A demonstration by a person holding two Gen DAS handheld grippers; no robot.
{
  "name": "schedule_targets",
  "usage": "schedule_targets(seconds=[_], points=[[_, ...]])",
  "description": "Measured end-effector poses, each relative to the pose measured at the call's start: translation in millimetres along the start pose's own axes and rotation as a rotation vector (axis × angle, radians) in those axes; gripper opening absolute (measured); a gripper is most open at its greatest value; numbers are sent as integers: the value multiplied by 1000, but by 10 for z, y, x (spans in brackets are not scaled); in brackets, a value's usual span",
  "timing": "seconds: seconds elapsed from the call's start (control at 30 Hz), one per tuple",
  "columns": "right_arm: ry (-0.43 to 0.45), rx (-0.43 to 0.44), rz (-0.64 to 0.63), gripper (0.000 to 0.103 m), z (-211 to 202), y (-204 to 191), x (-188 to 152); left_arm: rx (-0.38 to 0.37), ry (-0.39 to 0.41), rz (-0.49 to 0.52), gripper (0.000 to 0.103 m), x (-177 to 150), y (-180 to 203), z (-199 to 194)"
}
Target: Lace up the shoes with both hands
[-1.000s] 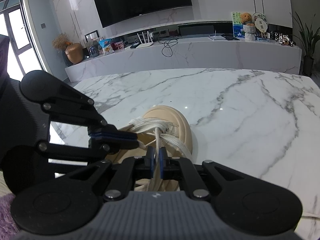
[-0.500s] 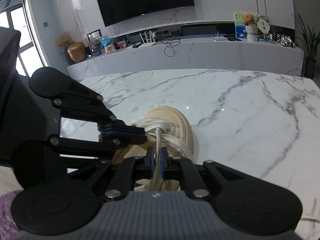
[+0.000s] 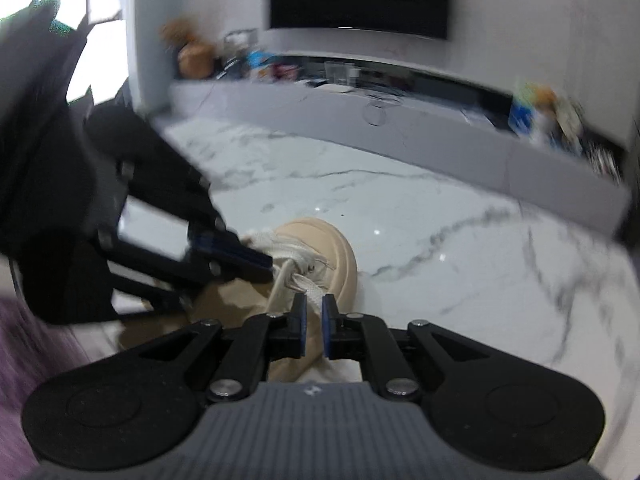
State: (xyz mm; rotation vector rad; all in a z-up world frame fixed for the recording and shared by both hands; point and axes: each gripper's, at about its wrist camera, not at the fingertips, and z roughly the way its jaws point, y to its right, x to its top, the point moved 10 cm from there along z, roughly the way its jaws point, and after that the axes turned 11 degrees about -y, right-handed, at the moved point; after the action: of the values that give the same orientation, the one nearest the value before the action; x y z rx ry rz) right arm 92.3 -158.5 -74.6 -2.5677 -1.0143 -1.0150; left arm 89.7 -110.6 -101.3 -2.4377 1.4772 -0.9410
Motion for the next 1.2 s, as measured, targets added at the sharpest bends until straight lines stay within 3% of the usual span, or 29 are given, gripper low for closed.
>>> schedule_targets(seconds=[0.17,0.23,0.4,0.53,0.57,0.6,0.63,0.77,0.97,1.1,1.2], points=[[-45,-23,-246,11,144,-124,24,-6,10,-12,1,4,4,-14],[-61,-35,-317,18,174,-131,28,-10,14,-16,1,5,3,-15],[-67,-50,-494,19,192,-211,48,-18,20,-29,1,19,-11,1],[-75,-93,-675,16,205,-300,43,-23,24,-44,1,9,-25,-7],[-72,-92,-710,14,200,-328,42,-23,25,-47,1,5,-29,-10],[-71,-90,-730,5,193,-343,41,-23,24,-52,1,-1,-34,-13],[-69,-88,-747,5,176,-362,43,-24,25,-55,1,-5,-39,-18],[-73,-98,-764,3,118,-367,33,-31,31,-52,2,-19,-19,-64],[-113,-107,-702,3,28,-203,-21,-10,38,-74,18,-115,-18,-248],[-161,-112,-636,3,-106,-3,-185,1,31,-141,31,-243,-80,-348],[-211,-114,-567,3,-236,191,-387,-4,31,-191,31,-306,-111,-405]])
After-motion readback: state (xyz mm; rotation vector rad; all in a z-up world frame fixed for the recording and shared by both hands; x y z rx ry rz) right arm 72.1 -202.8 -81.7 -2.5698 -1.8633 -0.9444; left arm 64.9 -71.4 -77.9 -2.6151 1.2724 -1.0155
